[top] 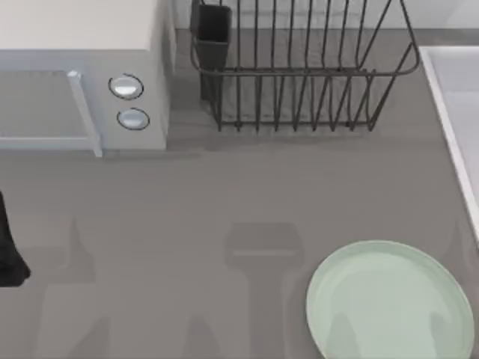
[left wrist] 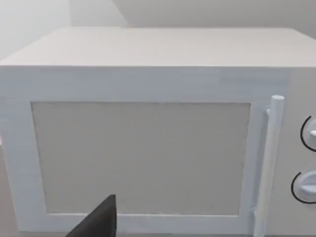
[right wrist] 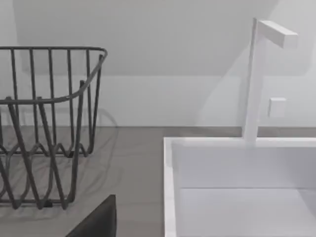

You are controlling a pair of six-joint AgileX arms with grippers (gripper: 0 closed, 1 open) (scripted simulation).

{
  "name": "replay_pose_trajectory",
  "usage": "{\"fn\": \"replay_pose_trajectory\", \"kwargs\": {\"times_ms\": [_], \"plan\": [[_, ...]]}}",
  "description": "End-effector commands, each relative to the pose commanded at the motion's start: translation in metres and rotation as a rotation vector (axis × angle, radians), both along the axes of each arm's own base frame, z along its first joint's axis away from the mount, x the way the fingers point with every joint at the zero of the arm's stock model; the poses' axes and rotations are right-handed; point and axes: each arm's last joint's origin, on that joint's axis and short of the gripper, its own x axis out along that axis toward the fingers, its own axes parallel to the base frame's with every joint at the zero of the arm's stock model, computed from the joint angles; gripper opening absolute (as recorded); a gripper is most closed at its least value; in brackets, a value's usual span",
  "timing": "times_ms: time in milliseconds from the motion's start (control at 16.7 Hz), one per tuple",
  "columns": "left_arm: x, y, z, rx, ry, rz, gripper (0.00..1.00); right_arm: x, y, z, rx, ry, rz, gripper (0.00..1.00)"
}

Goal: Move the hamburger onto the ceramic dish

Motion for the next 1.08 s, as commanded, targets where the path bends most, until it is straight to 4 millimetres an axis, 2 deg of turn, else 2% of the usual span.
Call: {"fn": "replay_pose_trajectory", "kwargs": {"times_ms": [240, 420, 720, 1080], "plan": [[0.000, 0.000, 0.000, 0.000, 0.000, 0.000, 1.00, 0.000, 0.000, 0.004, -0.009, 0.038, -0.001, 1.00], [0.000, 0.000, 0.000, 0.000, 0.000, 0.000, 1.00, 0.004, 0.000, 0.014, -0.039, 0.185, 0.004, 1.00], [0.000, 0.000, 0.000, 0.000, 0.000, 0.000, 1.00, 0.029, 0.002, 0.023, -0.109, 0.664, 0.044, 1.00], [0.000, 0.000, 0.000, 0.000, 0.000, 0.000, 1.00, 0.073, 0.004, 0.017, -0.180, 1.265, 0.136, 1.00]]}}
